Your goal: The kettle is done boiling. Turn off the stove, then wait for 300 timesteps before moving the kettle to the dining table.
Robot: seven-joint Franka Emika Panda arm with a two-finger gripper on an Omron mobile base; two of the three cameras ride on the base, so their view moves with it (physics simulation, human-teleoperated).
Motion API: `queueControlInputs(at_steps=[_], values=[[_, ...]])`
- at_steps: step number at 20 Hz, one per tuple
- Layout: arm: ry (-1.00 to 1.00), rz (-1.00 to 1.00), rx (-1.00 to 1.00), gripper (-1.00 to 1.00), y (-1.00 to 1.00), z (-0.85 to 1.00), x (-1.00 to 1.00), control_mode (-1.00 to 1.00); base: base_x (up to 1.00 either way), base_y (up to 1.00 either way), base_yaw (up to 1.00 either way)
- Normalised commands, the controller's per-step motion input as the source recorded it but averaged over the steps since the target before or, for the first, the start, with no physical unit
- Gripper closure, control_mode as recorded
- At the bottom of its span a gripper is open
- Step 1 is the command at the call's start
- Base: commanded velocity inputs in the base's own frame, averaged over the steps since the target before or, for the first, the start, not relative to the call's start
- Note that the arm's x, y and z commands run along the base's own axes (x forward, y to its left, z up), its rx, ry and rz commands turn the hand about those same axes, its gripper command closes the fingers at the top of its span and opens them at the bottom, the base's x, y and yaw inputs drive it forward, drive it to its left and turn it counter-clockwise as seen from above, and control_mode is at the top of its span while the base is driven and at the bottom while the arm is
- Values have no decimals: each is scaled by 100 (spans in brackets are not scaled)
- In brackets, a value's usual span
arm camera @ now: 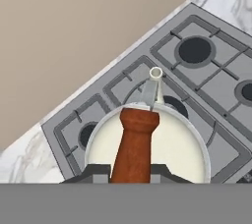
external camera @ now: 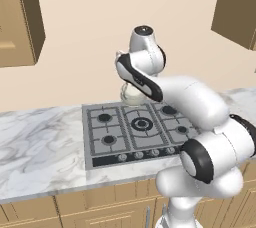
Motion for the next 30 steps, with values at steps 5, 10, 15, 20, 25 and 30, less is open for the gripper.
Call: queueControlInputs(at_steps=[5, 10, 15, 20, 25, 30], values=[[-6, -2, 0, 100, -32, 19, -56, -100, 0, 0, 0], [-11, -1, 0, 100, -28, 15, -55, -100, 0, 0, 0], [-8, 0, 0, 100, -28, 17, -52, -100, 0, 0, 0], [-2, -3, 0, 100, -25, 29, -49, -100, 0, 0, 0], [-3, -4, 0, 100, -28, 26, -52, -100, 0, 0, 0], [-2, -3, 0, 100, -5, 5, -14, -100, 0, 0, 0]])
